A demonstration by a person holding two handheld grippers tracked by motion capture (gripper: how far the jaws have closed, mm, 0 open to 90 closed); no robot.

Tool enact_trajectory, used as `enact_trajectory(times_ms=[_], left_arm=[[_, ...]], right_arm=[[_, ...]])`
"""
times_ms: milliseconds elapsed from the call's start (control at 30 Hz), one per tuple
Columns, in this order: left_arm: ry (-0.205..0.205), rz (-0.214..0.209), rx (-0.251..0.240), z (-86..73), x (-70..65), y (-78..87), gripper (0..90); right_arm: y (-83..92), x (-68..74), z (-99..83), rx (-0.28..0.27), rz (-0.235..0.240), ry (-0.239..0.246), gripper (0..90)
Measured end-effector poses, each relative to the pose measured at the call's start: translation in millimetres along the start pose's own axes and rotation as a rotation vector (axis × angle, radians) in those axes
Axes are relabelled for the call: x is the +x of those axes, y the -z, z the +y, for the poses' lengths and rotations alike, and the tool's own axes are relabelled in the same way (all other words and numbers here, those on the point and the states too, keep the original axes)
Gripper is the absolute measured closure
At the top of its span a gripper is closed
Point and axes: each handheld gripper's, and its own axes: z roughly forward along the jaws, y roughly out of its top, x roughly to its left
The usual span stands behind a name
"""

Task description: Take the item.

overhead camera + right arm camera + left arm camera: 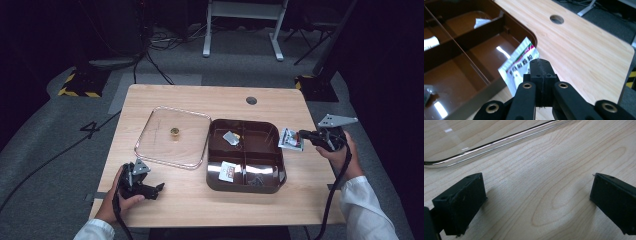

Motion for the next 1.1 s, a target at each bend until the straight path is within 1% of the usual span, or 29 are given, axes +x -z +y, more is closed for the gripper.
enact_trajectory(times_ms=[133,267,333,500,600,667,767,833,933,1000,1067,1100], left_arm=[[0.000,0.000,0.000,0.0,0.0,0.0,0.3],[0.000,0.000,0.000,0.0,0.0,0.0,0.3],[0.000,0.000,0.000,0.0,0.0,0.0,0.3],[0.000,0.000,0.000,0.0,0.0,0.0,0.4],[0.000,0.000,0.000,0.0,0.0,0.0,0.3],[0.000,0.001,0.001,0.0,-0.1,0.1,0.4],[0.000,0.000,0.000,0.0,0.0,0.0,0.4],[0.000,0.000,0.000,0.0,0.0,0.0,0.3],[0.000,0.000,0.000,0.0,0.0,0.0,0.3],[0.000,0.000,0.000,0.0,0.0,0.0,0.4],[0.000,0.000,0.000,0.0,0.0,0.0,0.4],[0.000,0.000,0.000,0.0,0.0,0.0,0.4]], right_arm=[[-1.1,-4.2,-11.8,0.013,-0.003,-0.025,90.0],[-0.4,-9.2,-22.7,0.008,-0.004,-0.052,90.0],[-0.7,-11.6,-27.8,0.014,-0.003,-0.070,90.0],[-3.8,-16.2,-38.9,0.029,-0.005,-0.093,90.0],[-9.2,-15.2,-45.1,0.058,-0.008,-0.087,90.0],[-11.1,-16.5,-49.2,0.059,0.001,-0.102,90.0],[-16.0,-16.2,-55.3,0.078,0.010,-0.108,90.0],[-21.1,-13.8,-59.5,0.105,0.011,-0.098,90.0],[-29.3,-11.3,-64.9,0.135,0.016,-0.095,90.0],[-32.5,-11.9,-67.2,0.140,0.023,-0.112,90.0],[-33.6,-11.6,-67.5,0.140,0.023,-0.111,90.0],[-33.2,-11.3,-67.0,0.129,0.022,-0.110,90.0]])
